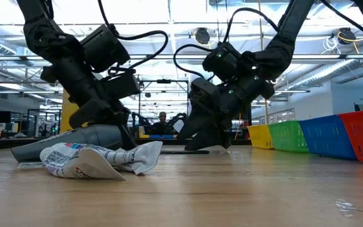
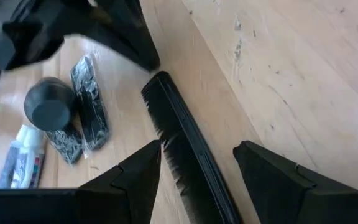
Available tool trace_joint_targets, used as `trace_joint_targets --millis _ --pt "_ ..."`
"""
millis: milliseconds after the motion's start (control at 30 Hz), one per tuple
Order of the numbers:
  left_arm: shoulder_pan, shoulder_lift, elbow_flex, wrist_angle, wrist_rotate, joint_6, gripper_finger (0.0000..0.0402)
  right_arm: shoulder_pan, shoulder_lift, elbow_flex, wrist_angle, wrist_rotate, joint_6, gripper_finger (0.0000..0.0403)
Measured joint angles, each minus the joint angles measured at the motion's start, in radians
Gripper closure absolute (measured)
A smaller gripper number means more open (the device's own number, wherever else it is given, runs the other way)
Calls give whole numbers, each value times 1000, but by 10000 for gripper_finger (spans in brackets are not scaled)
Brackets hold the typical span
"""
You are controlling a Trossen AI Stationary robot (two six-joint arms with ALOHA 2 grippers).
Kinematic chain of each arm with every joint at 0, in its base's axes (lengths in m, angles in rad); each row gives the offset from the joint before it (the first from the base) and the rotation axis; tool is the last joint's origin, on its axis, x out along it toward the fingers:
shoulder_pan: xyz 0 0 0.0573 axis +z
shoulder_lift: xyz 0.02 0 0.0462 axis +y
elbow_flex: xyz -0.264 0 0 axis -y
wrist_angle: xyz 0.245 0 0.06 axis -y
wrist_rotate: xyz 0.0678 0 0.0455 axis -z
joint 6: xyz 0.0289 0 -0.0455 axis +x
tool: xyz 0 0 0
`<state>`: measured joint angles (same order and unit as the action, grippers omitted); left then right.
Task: Pick & Place Travel size toiletries
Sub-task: Put the black hair comb into the blue bin
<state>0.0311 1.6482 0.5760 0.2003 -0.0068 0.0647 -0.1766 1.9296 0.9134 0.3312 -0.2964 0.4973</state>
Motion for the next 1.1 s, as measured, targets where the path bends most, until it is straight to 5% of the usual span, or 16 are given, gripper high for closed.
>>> trace_joint_targets --millis 400,1100 --pt "-26 -108 -2 -81 -5 -61 400 80 -217 -16 -342 192 -15 195" --pt "-52 -101 -1 -77 -2 -94 393 126 -130 -43 -128 194 63 195"
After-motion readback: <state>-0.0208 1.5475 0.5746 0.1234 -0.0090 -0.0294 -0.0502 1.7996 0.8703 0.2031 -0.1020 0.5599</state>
